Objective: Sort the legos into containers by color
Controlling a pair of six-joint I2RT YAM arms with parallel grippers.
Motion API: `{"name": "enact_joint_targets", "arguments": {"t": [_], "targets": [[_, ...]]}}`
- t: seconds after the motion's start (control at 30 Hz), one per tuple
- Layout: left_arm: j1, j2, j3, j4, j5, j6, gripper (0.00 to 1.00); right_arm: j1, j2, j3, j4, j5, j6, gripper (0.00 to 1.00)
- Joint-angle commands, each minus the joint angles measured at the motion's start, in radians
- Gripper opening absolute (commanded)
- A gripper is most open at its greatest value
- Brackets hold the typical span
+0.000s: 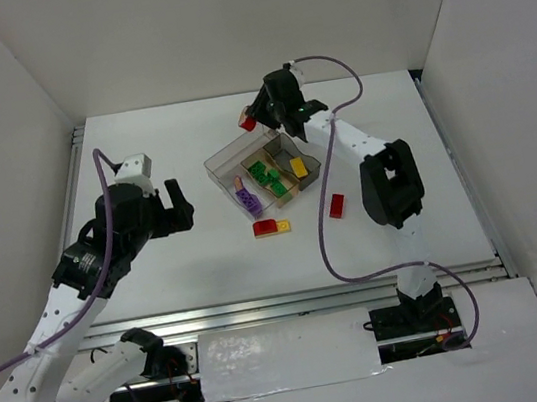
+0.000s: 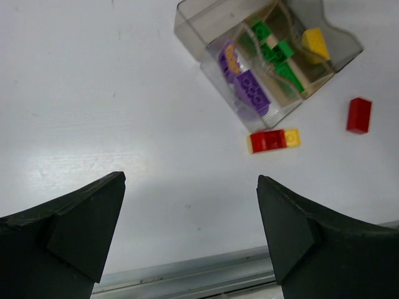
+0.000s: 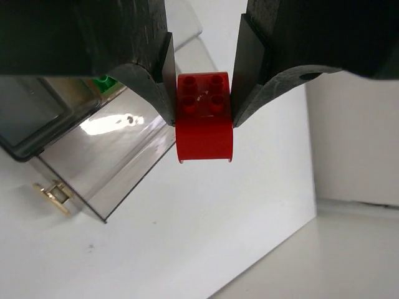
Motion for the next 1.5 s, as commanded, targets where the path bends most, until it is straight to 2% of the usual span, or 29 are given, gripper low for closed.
{"name": "enact_joint_targets", "arguments": {"t": [0.0, 0.17, 0.23, 0.27, 0.3, 0.37, 0.4, 0.43, 0.47, 0.5, 0.63, 0.73, 0.77, 0.83, 0.87, 1.03, 1.17, 1.23, 1.33, 1.47], "targets": [[0.009, -0.047, -0.076, 0.022, -0.021, 0.049, 0.99, 0.010, 0.097, 0.170, -0.154, 0.094, 0.009, 0.10], [0.018, -0.052, -0.099, 0.039, -0.020, 0.068, 0.99, 0.016, 0.086, 0.128, -0.102, 0.108, 0.006, 0.11], [0.036, -0.042, -0.100, 0.041, -0.006, 0.082, 1.00, 0.018, 0.079, 0.106, -0.081, 0.099, 0.001, 0.18], [0.044, -0.040, -0.102, 0.041, 0.014, 0.085, 1.00, 0.021, 0.091, 0.114, -0.084, 0.088, -0.004, 0.25], [0.050, -0.035, -0.104, 0.044, 0.023, 0.089, 1.00, 0.023, 0.100, 0.124, -0.091, 0.088, -0.013, 0.44], [0.064, -0.034, -0.105, 0.045, 0.036, 0.092, 1.00, 0.024, 0.129, 0.166, -0.111, 0.073, -0.025, 0.60], [0.067, -0.038, -0.108, 0.048, 0.043, 0.098, 1.00, 0.024, 0.138, 0.180, -0.120, 0.073, -0.034, 0.73], [0.073, -0.040, -0.108, 0.047, 0.043, 0.098, 1.00, 0.026, 0.142, 0.190, -0.127, 0.074, -0.039, 0.77], [0.075, -0.040, -0.110, 0.050, 0.045, 0.098, 0.99, 0.024, 0.142, 0.192, -0.122, 0.074, -0.043, 0.92], [0.075, -0.041, -0.110, 0.050, 0.048, 0.101, 0.99, 0.026, 0.142, 0.193, -0.119, 0.068, -0.051, 0.99], [0.081, -0.038, -0.110, 0.048, 0.043, 0.100, 0.99, 0.026, 0.081, 0.192, -0.154, 0.109, -0.080, 1.00], [0.081, -0.038, -0.111, 0.047, 0.036, 0.097, 1.00, 0.024, -0.105, 0.016, -0.154, 0.212, -0.125, 1.00], [0.081, -0.040, -0.111, 0.045, 0.031, 0.095, 1.00, 0.024, -0.221, -0.104, -0.171, 0.243, -0.131, 1.00], [0.085, -0.043, -0.110, 0.042, 0.022, 0.089, 1.00, 0.026, -0.333, -0.229, -0.247, 0.328, -0.134, 1.00], [0.090, -0.043, -0.108, 0.042, 0.014, 0.086, 1.00, 0.026, -0.436, -0.359, -0.269, 0.340, -0.132, 1.00], [0.113, -0.038, -0.108, 0.041, 0.014, 0.077, 1.00, 0.024, -0.680, -0.723, -0.393, 0.445, -0.068, 1.00], [0.116, -0.034, -0.110, 0.038, 0.030, 0.077, 1.00, 0.007, -0.719, -0.854, -0.360, 0.341, -0.111, 0.99], [0.118, -0.035, -0.110, 0.038, 0.026, 0.077, 1.00, -0.002, -0.664, -0.856, -0.354, 0.291, -0.148, 0.97], [0.116, -0.040, -0.114, 0.035, 0.025, 0.075, 1.00, -0.008, -0.578, -0.827, -0.392, 0.304, -0.142, 0.96], [0.116, -0.049, -0.117, 0.033, 0.016, 0.074, 1.00, -0.042, -0.544, -0.859, -0.326, 0.216, -0.171, 0.94]]}}
